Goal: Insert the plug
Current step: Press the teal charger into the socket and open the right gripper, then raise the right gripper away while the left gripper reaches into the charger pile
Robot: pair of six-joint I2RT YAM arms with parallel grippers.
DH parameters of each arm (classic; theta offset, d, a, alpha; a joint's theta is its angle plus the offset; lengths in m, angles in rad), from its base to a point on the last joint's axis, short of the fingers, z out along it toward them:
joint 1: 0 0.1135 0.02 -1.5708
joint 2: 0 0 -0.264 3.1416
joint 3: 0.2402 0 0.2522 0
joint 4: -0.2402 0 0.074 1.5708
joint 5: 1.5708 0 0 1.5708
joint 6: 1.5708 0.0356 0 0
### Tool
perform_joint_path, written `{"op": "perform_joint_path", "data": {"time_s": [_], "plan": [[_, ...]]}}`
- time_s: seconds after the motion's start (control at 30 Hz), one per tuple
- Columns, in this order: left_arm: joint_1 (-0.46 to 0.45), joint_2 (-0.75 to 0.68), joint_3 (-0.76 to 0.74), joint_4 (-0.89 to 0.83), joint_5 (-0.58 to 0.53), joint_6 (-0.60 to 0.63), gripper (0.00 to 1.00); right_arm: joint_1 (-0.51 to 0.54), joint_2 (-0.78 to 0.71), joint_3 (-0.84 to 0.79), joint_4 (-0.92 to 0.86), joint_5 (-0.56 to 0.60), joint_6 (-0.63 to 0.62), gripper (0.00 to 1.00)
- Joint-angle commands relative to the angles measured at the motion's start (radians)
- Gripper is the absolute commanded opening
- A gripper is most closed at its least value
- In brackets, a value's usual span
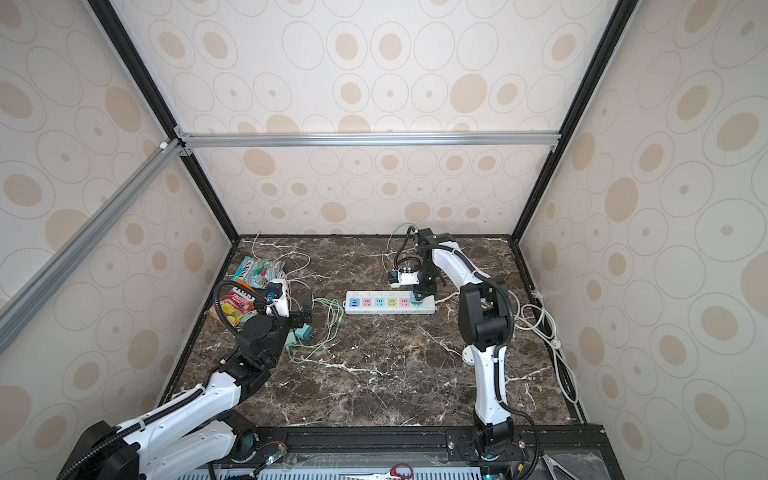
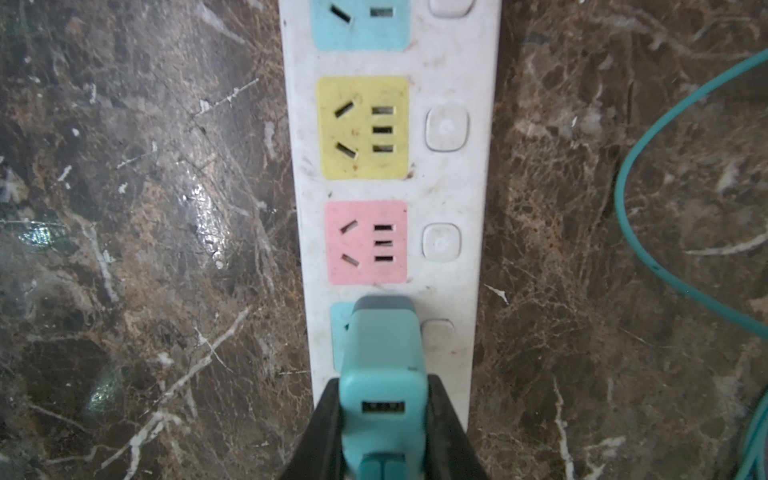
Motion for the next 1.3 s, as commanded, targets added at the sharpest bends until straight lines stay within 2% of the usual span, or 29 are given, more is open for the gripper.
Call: {"op": "perform_joint_path", "data": {"time_s": [0.0, 0.07, 0.13, 0.2, 0.23, 0.53, 0.57, 0.9, 1.03, 1.2, 1.27], "plan": [[0.011, 0.024, 0.048, -0.048, -0.009, -0.041, 0.98, 0.011, 0.08, -0.009, -0.047, 0.004, 0.026, 0.18], [0.014, 0.037, 0.057, -0.06, -0.009, -0.052, 0.98, 0.011, 0.065, 0.019, -0.064, -0.031, 0.051, 0.29], [0.021, 0.046, 0.065, -0.074, -0.01, -0.067, 0.98, 0.009, 0.043, 0.034, -0.064, -0.049, 0.076, 0.57], [0.031, 0.052, 0.074, -0.097, -0.013, -0.088, 0.98, 0.008, 0.018, 0.036, -0.056, -0.056, 0.102, 0.81], [0.037, 0.054, 0.077, -0.109, -0.01, -0.099, 0.98, 0.008, 0.005, 0.032, -0.053, -0.064, 0.111, 1.0], [0.078, 0.046, 0.077, -0.238, -0.05, -0.204, 0.99, -0.004, -0.148, -0.122, 0.03, -0.09, 0.141, 1.0], [0.085, 0.045, 0.08, -0.262, -0.052, -0.223, 0.98, -0.03, -0.164, -0.142, 0.044, -0.087, 0.146, 1.0], [0.146, 0.09, 0.166, -0.612, -0.09, -0.424, 0.99, -0.079, -0.252, -0.236, 0.104, -0.065, 0.201, 1.0], [0.195, 0.153, 0.198, -0.757, 0.001, -0.501, 0.98, -0.09, -0.341, -0.331, 0.247, -0.049, 0.25, 1.0], [0.258, 0.248, 0.196, -0.852, 0.155, -0.531, 0.93, -0.087, -0.521, -0.537, 0.545, -0.034, 0.403, 1.0], [0.27, 0.273, 0.195, -0.864, 0.212, -0.523, 0.89, -0.084, -0.588, -0.608, 0.679, -0.027, 0.504, 1.0]]}}
